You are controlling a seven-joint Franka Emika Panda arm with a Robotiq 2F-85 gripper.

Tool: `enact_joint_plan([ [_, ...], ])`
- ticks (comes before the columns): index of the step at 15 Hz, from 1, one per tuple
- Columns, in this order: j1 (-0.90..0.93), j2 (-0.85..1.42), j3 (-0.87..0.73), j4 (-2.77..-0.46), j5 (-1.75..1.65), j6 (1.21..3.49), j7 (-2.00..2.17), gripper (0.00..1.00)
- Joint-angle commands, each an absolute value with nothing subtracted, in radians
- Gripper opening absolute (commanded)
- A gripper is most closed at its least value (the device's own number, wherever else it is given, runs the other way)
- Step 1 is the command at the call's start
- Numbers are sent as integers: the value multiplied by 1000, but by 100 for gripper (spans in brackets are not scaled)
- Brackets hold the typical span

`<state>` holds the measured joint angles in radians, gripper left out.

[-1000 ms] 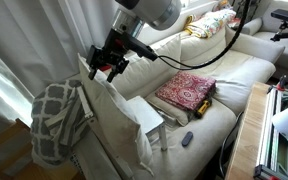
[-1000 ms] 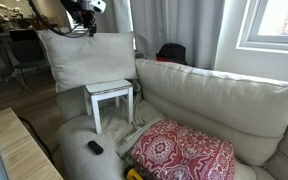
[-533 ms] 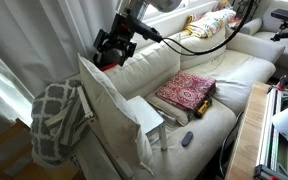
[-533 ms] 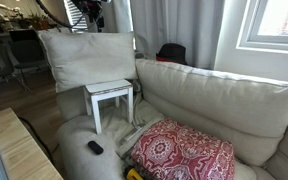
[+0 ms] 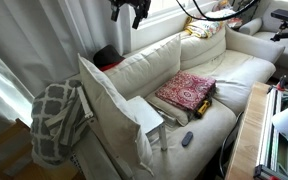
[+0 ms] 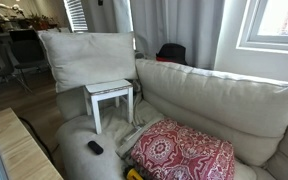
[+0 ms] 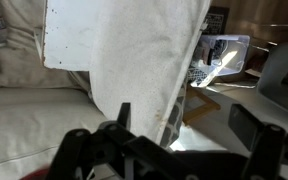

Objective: Twist the chair then put the pillow behind

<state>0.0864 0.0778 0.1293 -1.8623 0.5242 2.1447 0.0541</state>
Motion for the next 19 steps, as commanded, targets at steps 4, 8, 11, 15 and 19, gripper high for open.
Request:
enact_joint_plan([
  [4, 51, -95, 66, -1847, 422, 1969, 41, 100],
  [8, 39, -172, 38, -1845, 387, 1962, 46, 100],
  [11, 47, -159, 34, -1827, 407, 1989, 47, 100],
  [15, 49, -152, 35, -1828, 407, 1989, 47, 100],
  [19, 49, -150, 35, -1828, 407, 1989, 47, 100],
])
